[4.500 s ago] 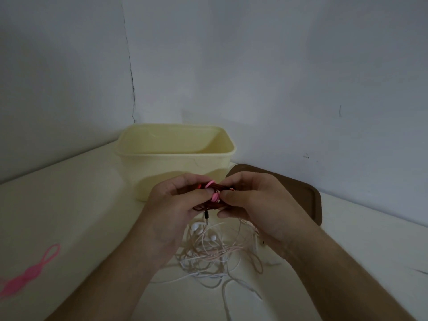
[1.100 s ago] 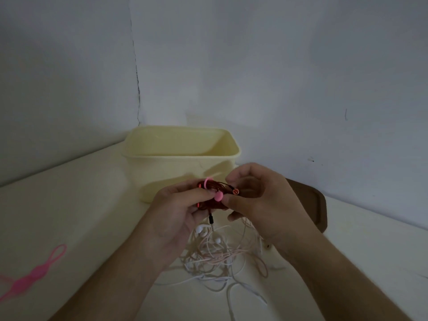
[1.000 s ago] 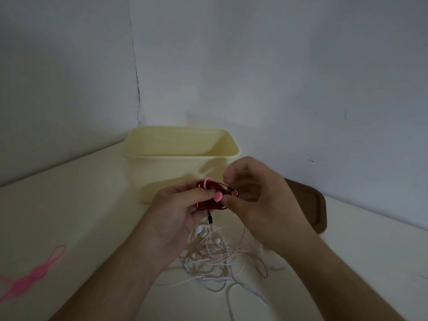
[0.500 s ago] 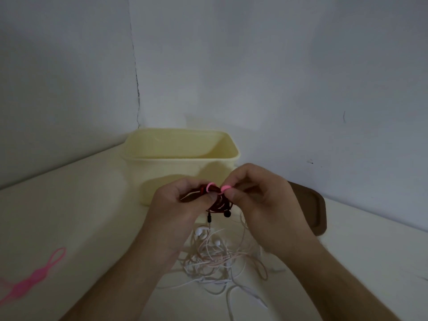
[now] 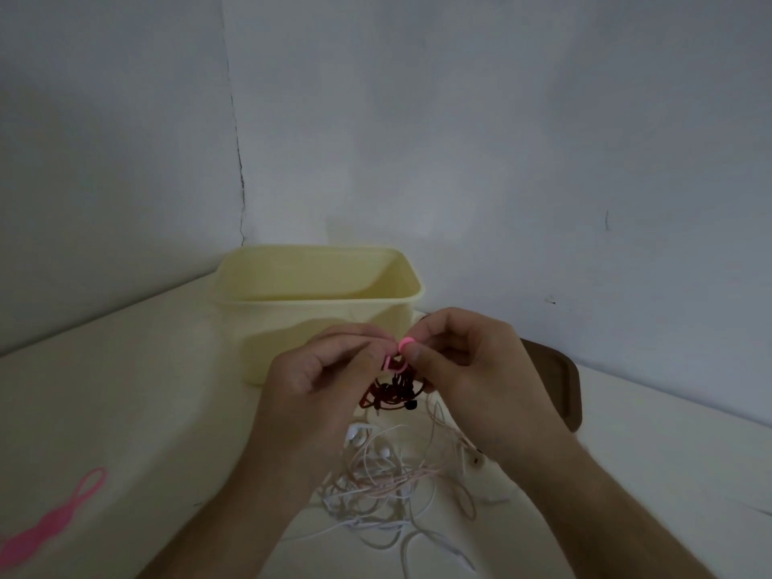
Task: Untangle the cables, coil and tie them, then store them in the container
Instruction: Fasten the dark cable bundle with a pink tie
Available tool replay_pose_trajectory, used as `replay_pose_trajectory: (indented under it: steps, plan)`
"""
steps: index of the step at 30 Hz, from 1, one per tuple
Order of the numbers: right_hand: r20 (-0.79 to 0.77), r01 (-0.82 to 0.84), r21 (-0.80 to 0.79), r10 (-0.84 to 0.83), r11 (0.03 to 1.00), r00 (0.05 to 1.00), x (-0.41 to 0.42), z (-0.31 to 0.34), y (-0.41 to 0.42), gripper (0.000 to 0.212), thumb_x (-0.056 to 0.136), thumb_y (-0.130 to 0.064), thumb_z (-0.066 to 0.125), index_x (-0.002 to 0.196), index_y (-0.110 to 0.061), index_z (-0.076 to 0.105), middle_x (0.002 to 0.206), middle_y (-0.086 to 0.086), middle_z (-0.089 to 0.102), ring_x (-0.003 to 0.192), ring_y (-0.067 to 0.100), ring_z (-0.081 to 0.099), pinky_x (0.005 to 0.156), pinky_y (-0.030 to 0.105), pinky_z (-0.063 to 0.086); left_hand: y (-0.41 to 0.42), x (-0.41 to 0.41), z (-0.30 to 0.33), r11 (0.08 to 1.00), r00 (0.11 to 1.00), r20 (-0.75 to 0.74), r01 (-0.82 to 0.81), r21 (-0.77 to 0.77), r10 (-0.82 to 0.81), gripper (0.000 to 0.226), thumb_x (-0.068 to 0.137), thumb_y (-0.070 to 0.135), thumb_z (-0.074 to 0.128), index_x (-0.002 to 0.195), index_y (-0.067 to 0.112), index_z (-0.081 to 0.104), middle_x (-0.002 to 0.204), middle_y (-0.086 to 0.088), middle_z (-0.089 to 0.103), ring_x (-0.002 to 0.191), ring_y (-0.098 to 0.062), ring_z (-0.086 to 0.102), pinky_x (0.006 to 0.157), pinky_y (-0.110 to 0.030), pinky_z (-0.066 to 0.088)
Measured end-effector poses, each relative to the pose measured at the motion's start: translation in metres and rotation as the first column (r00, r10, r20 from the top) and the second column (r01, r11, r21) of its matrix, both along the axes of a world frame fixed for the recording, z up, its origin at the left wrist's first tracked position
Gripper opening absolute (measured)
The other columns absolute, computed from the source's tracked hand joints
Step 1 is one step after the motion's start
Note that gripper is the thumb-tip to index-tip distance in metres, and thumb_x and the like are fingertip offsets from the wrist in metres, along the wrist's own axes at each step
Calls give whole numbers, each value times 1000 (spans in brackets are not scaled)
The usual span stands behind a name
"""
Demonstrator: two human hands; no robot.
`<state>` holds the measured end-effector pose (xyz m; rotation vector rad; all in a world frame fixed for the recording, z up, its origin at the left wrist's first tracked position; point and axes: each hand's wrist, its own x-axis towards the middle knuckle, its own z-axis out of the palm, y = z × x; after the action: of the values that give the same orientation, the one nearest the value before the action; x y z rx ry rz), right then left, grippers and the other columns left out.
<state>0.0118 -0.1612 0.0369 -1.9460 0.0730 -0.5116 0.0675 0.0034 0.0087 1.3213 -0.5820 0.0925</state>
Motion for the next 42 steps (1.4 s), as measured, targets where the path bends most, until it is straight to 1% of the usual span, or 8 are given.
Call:
replay_pose_trajectory:
  steps: [5,10,16,20,28,34,39,42]
  plan:
    - [-26,47,-65,-48,997,999,0,-2,4,10,96,-21,79,86,-21,76,79,-4,77,72,10,74,64,23,58,-4,2,-1,999,999,-45,-30,-17,29,21,83,-15,75,87,4,81,100,-5,79,92,-17,77,78,-18,58]
    - [-43,108,-104,-113,989,993,0,-4,8,17,94,-29,80,81,-21,74,74,-7,76,67,7,72,60,18,54,-6,0,-2,1000,996,-90,-24,-12,22,20,85,-9,77,97,7,75,90,-5,82,88,-15,79,71,-17,57]
    - [-47,85,-117,-91,989,995,0,-5,10,20,95,-29,80,78,-23,72,74,-3,74,67,9,69,64,27,58,-7,0,-5,999,995,-86,-40,33,42,23,85,-6,78,101,10,80,106,1,81,97,-14,79,82,-17,59]
    - [-24,7,-125,-10,992,1000,0,-4,4,19,96,-16,78,80,-24,71,78,-4,74,73,12,70,69,29,59,-5,1,-3,998,995,-98,-19,58,25,28,88,-11,73,102,12,81,100,4,82,97,-12,78,82,-16,58]
    - [49,8,-220,3,976,999,0,-6,4,27,93,-3,75,82,-26,68,82,-7,73,79,15,71,74,35,62,-3,4,-2,999,982,-187,29,-20,-32,23,85,-6,76,102,8,81,96,-5,82,95,-16,79,78,-18,59]
    - [62,-11,-263,29,965,998,-1,-6,4,26,92,2,75,87,-24,72,86,-14,75,86,8,74,80,28,61,-1,13,-9,993,947,-304,83,-88,-106,25,79,9,79,104,13,84,103,-15,80,108,-30,75,100,-42,57]
    - [69,-11,-329,35,944,997,-2,-8,6,19,93,-8,79,94,-27,78,87,-17,76,88,6,74,82,28,61,-2,14,-8,960,889,-392,150,-237,-236,31,78,7,72,107,-1,80,106,-27,75,102,-34,72,92,-39,58]
    - [60,-39,-390,68,920,996,-2,-10,10,16,95,-11,77,101,-25,79,89,-18,77,91,3,73,85,23,59,0,16,-8,932,863,-397,198,-305,-313,32,82,6,70,112,-4,77,109,-29,71,105,-37,69,98,-42,56]
